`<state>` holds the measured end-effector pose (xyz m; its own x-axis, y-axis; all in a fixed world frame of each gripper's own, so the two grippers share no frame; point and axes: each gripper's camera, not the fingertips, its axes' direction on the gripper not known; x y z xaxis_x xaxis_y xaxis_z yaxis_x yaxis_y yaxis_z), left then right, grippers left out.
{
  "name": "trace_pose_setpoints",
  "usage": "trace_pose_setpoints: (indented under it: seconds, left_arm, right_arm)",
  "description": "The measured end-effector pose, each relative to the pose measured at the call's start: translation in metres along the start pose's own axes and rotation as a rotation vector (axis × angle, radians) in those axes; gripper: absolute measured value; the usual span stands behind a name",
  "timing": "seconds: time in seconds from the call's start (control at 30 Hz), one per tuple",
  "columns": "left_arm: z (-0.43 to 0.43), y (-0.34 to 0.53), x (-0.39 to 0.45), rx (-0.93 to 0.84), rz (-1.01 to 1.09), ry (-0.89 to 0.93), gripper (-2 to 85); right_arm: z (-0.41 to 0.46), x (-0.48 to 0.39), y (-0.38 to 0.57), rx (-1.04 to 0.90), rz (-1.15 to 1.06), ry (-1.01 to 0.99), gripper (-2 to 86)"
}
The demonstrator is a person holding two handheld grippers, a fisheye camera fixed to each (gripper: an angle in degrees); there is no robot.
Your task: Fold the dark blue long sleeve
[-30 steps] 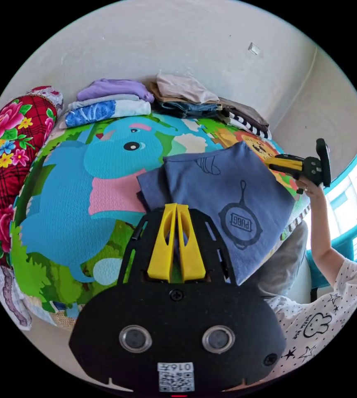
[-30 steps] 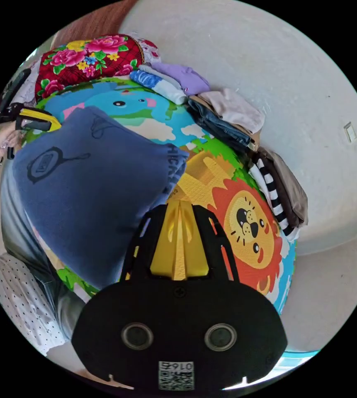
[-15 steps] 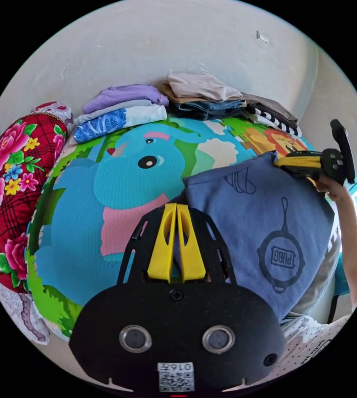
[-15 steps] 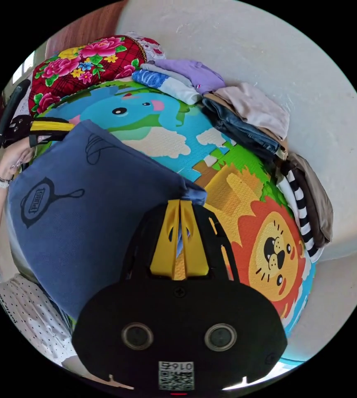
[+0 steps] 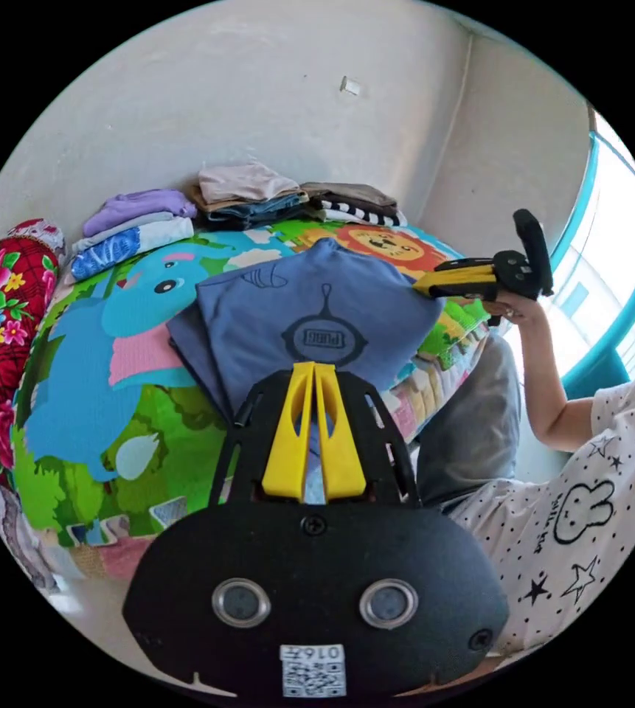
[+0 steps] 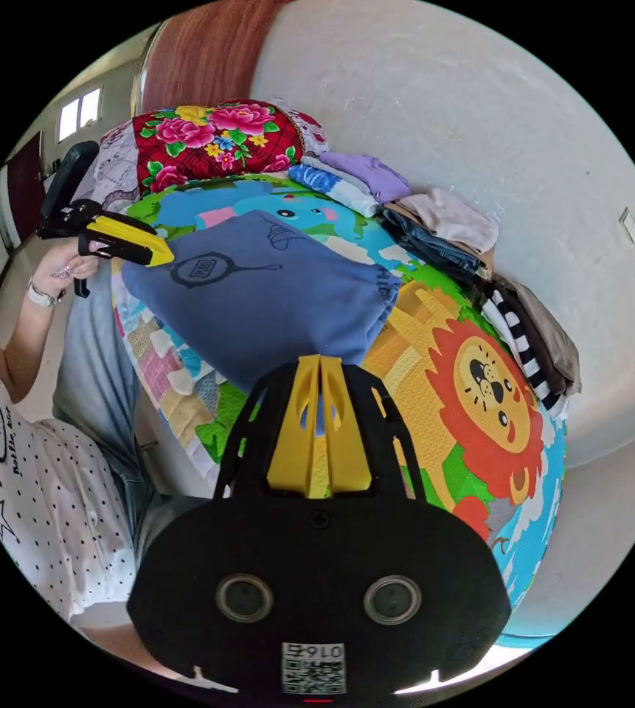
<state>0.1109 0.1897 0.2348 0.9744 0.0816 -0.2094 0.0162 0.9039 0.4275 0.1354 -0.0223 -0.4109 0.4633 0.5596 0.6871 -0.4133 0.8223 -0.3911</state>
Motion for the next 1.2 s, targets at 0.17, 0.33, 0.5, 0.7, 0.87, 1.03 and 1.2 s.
trace_pose_setpoints:
  seconds: [0.17, 0.33, 0.5, 0.7, 0.87, 1.03, 1.2]
  left_arm:
    - [0.012, 0.042, -0.002, 0.094, -0.064, 0.018, -0.9]
    - [-0.002, 0.059, 0.021, 0.074, -0.104, 0.003, -0.2]
    - [-0.025, 0.082, 0.084, 0.204, 0.022, -0.138, 8.3]
    - [-0.018, 0.103, 0.145, 0.215, 0.204, -0.236, 12.1]
    - [-0.011, 0.113, 0.186, 0.254, 0.311, -0.265, 12.3]
    - [-0.003, 0.115, 0.223, 0.258, 0.355, -0.29, 12.2]
    - [0.009, 0.112, 0.259, 0.252, 0.41, -0.337, 12.3]
  right_arm:
    - [0.024, 0.011, 0.051, 0.114, 0.167, -0.12, -0.2]
    - [0.016, -0.034, 0.064, 0.095, 0.062, 0.116, 0.7]
    - [-0.006, -0.126, 0.117, 0.559, -0.214, 0.416, 7.1]
    - [0.044, -0.18, 0.141, 0.333, -0.426, 0.381, 17.3]
    - [0.073, -0.198, 0.148, 0.301, -0.468, 0.45, 16.7]
    - [0.102, -0.214, 0.15, 0.295, -0.522, 0.509, 14.5]
    - [0.12, -0.22, 0.144, 0.236, -0.524, 0.455, 8.4]
